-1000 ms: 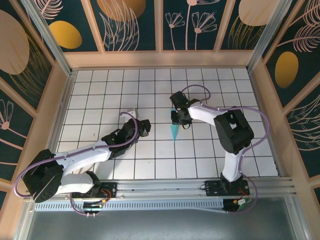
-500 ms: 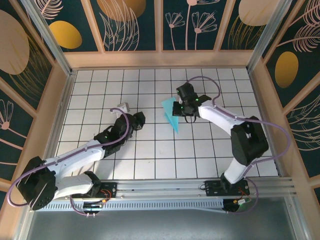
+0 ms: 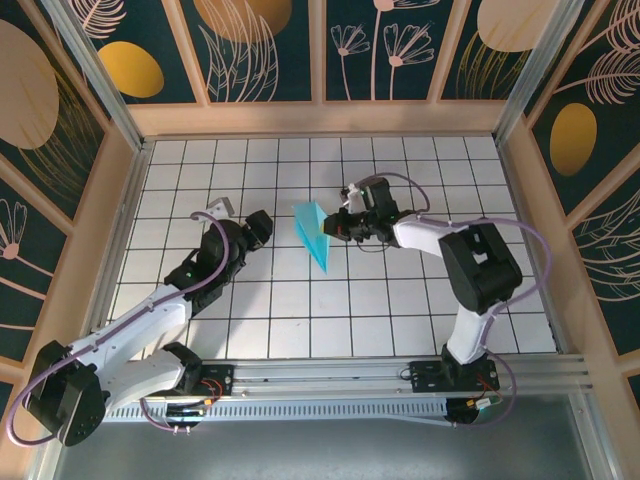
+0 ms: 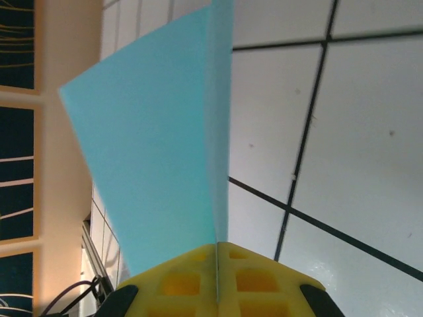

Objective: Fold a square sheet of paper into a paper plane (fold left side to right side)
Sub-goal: Turn over the paper plane at the center of the table.

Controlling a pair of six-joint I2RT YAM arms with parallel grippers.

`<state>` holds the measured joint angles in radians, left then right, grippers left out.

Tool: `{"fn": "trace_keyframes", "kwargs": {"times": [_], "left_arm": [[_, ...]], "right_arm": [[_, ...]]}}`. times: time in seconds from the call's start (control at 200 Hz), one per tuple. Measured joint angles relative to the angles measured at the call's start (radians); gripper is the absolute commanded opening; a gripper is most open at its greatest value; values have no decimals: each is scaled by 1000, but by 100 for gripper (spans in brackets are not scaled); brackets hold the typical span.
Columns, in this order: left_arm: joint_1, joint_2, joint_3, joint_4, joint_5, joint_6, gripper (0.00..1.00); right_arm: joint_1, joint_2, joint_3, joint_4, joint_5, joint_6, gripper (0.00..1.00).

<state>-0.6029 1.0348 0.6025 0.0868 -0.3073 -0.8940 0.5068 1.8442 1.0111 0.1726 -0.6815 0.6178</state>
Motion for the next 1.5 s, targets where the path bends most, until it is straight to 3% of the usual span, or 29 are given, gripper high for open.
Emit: {"fn": "trace_keyframes", "kwargs": {"times": [0.42, 1.161, 1.501], "left_arm": [[16, 79, -8, 15, 87, -25, 72], [21, 111, -29, 40, 123, -35, 75], [21, 48, -70, 41, 105, -35, 81]], "right_arm": [[-45, 89, -56, 48, 30, 11, 0], [-61, 4, -78, -97, 212, -116, 32], [-53, -158, 8, -386, 398, -247, 52]]}}
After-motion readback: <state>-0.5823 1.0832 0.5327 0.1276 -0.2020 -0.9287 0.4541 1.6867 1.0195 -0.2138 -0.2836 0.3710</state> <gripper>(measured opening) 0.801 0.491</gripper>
